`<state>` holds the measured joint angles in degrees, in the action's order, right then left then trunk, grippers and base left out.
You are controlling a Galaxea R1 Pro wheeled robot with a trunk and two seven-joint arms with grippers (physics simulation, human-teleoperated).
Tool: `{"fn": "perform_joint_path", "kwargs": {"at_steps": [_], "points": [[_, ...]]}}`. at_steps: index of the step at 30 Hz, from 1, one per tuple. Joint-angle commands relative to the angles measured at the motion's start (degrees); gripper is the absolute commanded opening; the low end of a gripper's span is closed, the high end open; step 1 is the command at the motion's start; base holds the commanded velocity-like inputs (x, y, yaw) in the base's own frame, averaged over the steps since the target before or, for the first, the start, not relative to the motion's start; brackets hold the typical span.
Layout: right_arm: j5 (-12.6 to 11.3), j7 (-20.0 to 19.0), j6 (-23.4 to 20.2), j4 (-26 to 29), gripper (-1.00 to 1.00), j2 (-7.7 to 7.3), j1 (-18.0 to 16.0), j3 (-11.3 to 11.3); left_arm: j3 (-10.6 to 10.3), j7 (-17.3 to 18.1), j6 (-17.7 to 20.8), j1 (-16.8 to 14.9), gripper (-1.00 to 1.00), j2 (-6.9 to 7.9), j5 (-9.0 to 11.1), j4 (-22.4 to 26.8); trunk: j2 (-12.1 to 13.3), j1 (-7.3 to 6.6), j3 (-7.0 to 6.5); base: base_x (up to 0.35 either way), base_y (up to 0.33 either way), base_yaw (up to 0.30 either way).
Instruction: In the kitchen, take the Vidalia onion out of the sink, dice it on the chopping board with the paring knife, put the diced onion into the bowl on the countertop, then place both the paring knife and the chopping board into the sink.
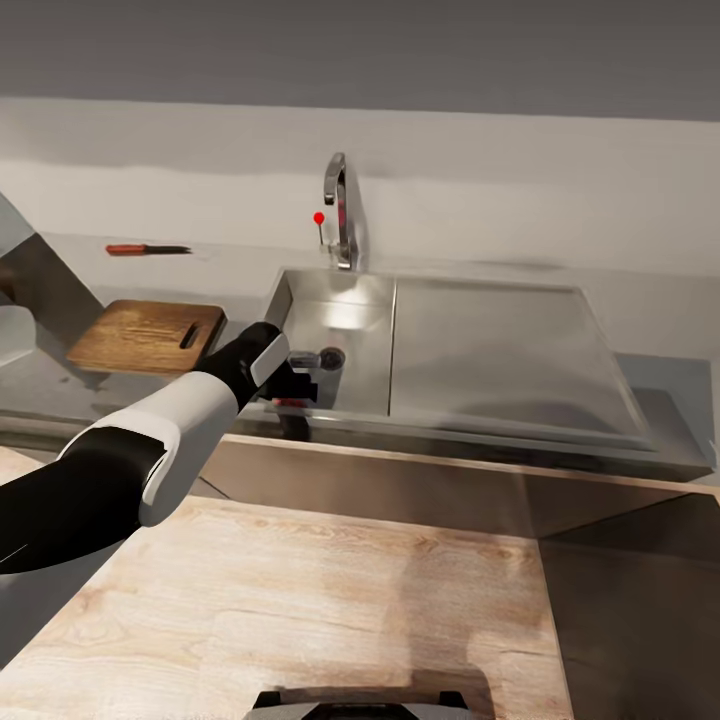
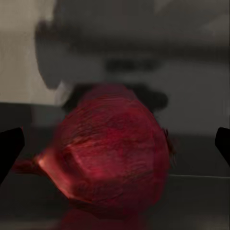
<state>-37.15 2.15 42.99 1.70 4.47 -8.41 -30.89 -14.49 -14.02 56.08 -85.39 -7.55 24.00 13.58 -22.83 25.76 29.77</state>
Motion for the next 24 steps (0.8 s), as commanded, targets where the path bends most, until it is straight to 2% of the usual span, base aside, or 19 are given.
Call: {"fn": "perform_joint_path", "kwargs": {"at_steps": [1, 9, 24], "points": [[-0.29, 0.22, 0.16, -0.03, 1.0, 0.01, -0.03, -0.49, -0.35, -0.39, 0.17, -0.03, 1.0, 0.01, 0.61, 0.05, -0.09, 0.03, 0.17, 0.0, 0.0, 0.0], [-0.29, 0.22, 0.16, -0.03, 1.0, 0.01, -0.03, -0.49, -0.36, -0.39, 0.16, -0.03, 1.0, 0.06, 0.61, 0.04, -0.09, 0.03, 0.77, 0.0, 0.0, 0.0], [-0.29, 0.22, 0.16, -0.03, 1.0, 0.01, -0.03, -0.49, -0.37, -0.46, -0.29, -0.03, 1.0, 0.08, 0.54, -0.73, -0.09, 0.03, 0.85, 0.0, 0.0, 0.0]]}}
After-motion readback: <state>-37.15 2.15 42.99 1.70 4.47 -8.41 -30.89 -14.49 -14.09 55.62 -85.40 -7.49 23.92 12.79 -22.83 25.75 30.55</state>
